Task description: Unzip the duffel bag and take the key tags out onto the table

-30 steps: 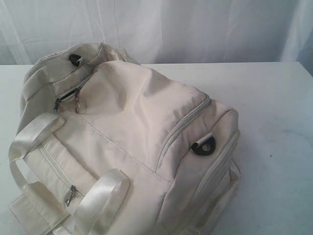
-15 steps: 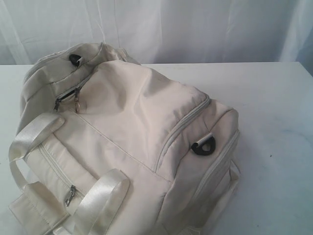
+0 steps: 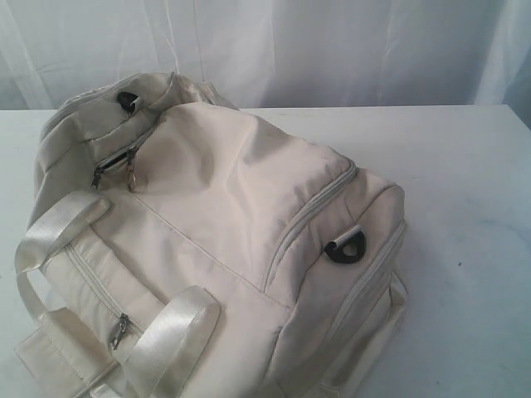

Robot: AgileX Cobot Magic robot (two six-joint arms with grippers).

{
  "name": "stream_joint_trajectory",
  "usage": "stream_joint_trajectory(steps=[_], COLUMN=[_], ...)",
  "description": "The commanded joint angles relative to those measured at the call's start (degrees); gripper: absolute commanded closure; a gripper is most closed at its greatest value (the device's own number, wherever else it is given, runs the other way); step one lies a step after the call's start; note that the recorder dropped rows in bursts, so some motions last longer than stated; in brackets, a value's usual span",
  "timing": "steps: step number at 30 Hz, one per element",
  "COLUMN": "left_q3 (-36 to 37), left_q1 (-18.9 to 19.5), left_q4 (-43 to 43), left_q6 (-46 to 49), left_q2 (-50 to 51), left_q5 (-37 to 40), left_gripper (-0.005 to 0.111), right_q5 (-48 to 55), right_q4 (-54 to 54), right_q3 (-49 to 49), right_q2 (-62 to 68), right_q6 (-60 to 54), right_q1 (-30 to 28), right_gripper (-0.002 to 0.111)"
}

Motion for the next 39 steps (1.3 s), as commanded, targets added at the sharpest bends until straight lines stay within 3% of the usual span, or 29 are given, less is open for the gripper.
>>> stream_joint_trajectory(steps=[1,9,17,21,33,36,39], left_q3=[-11.2,-23.4,-24.3,-24.3,-24.3,-24.3,-24.3], left_q1=[-0.4,-3.4,-4.6,-4.6,-4.6,-4.6,-4.6], left_q4=[2.9,2.3,1.6,1.9,2.5,2.5,2.3], left_q6=[1.5,5.8,5.8,6.9,7.7,7.9,7.9], left_q2=[11.3,28.2,33.5,33.4,33.4,33.4,33.4], left_q5=[8.2,21.0,32.9,34.1,28.7,28.1,27.9], left_gripper=[0.072,0.072,0.072,0.072,0.072,0.063,0.048], right_q5=[20.6,38.2,55.3,57.8,59.2,59.1,59.3], right_q4=[-2.1,5.3,41.4,53.6,54.6,54.6,55.0], right_q3=[-9.8,-28.0,-34.4,-34.4,-34.4,-34.4,-34.3], right_q2=[0.1,17.4,38.7,43.1,43.8,43.8,43.8], right_q6=[-3.7,-30.3,-51.4,-53.4,-51.5,-51.3,-49.9], right_q1=[0.3,0.4,3.0,3.3,3.3,3.3,3.3], right_gripper=[0.069,0.069,0.069,0.069,0.069,0.069,0.069])
